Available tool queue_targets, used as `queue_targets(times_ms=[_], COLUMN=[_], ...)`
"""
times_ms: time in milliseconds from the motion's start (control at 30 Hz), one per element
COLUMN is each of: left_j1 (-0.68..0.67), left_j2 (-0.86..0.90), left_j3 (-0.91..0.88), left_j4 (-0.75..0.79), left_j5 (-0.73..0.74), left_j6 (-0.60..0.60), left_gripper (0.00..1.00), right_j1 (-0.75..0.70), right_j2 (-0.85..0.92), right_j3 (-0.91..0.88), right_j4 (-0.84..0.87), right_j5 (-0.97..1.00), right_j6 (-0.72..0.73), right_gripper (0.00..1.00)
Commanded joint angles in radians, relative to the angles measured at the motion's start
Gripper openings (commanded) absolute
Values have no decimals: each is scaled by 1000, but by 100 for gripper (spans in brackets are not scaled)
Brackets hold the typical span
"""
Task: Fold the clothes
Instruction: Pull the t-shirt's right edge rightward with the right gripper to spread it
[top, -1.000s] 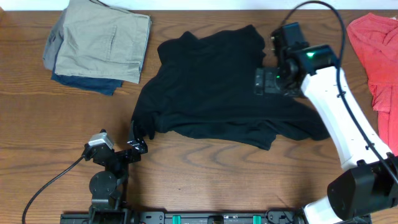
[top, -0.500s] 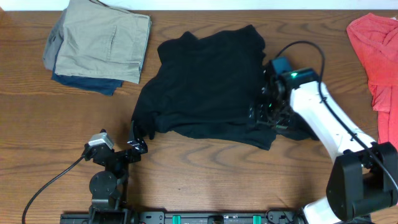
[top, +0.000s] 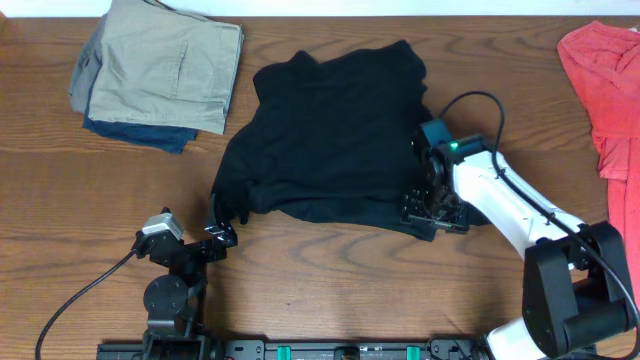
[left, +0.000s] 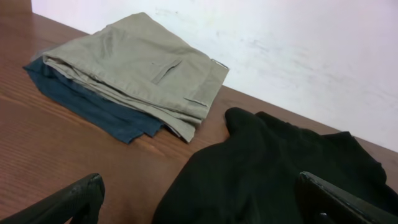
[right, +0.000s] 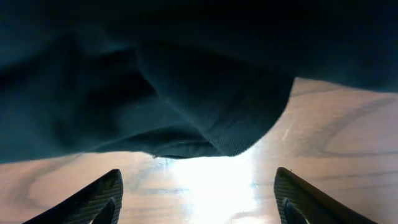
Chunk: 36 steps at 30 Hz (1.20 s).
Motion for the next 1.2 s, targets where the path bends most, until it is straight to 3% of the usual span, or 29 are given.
queue_targets(times_ms=[0,267,633,833,1000,1167], left_j1=[-3,-3,-3,-3,-3,-3], left_j2=[-2,-2,-2,-2,-2,-2], left_j3=[-20,-20,-20,-20,-20,-20], left_j4=[-34,-34,-34,-34,-34,-34], left_j5=[-29,-29,-29,-29,-29,-29], left_j6=[-1,-1,-1,-1,-1,-1], left_gripper=[98,98,98,98,98,98], right_j1=[2,-18,-30,-30,-30,-31], right_j2=[10,10,11,11,11,11], right_j3=[-47,-84,-104,-159,-194,-196], right_j4=[21,97,164,192,206,225], right_j5=[-25,39,35,34,35,39], right_j6=[37,71,71,75,82,82], right_gripper=[75,67,70,60,59,39])
